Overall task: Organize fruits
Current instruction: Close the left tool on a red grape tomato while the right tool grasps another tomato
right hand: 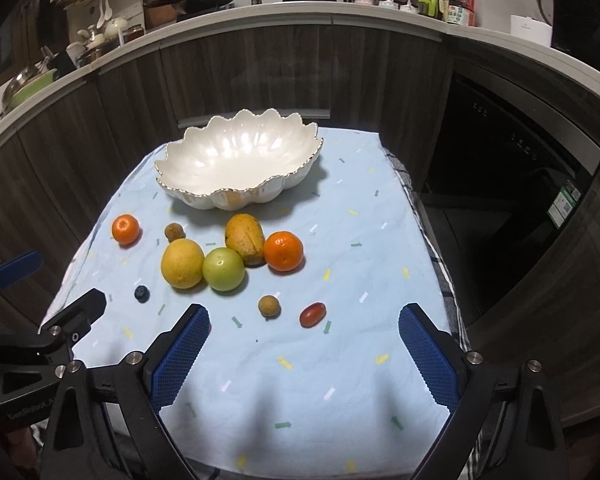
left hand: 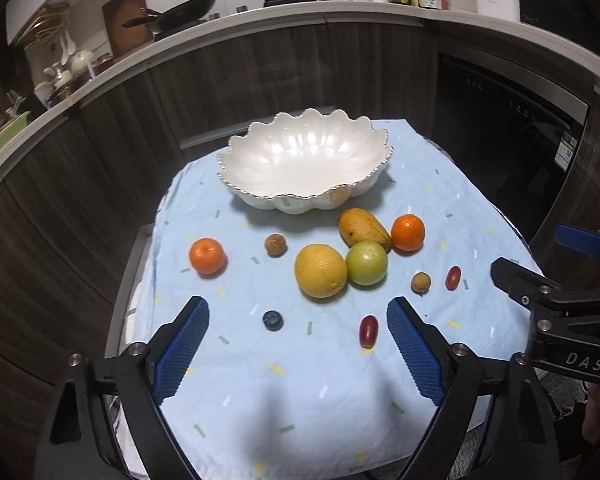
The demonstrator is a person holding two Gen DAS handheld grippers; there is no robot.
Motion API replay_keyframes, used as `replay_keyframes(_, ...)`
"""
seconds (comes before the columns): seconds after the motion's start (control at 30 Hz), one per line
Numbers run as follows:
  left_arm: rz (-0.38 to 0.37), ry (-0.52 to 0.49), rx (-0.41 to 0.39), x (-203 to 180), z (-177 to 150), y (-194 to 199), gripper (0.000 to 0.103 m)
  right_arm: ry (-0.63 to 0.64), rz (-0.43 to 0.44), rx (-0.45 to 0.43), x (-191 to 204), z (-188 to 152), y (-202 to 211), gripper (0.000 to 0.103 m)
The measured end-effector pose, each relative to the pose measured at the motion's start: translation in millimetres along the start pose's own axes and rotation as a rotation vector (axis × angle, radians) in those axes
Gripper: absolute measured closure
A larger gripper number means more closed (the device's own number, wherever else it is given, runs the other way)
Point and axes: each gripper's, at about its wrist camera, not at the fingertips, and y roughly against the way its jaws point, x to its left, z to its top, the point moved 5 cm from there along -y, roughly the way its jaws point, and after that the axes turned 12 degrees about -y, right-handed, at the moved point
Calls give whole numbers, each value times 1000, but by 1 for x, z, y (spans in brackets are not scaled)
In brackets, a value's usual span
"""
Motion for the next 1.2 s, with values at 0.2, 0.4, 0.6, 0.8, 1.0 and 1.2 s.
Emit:
replay_keyframes(0.2,-40,-23,-3,-18,5,-17,19,46,26,30,-4,2,-24,15)
replay_keyframes(0.4,-79,-61,8,-39,5,-34,23,100,33,41,-11,2,-44,22)
replay_keyframes(0.6,-115,-65,47,-49,-2,-56,40,151,47,70,-14,-6,-63,33)
replay_keyframes(0.8,-127,-60,80,-53,-10,-73,49,183,58,91,-14,-14,-80,37)
replay_keyframes(1.0,-156,-53,117,-58,-18,-87,57,207,64,101,-14,-17,-93,43)
replay_keyframes(1.2,-161,-46,134,-59,-24,-96,58,232,76,134,-15,-24,-106,52)
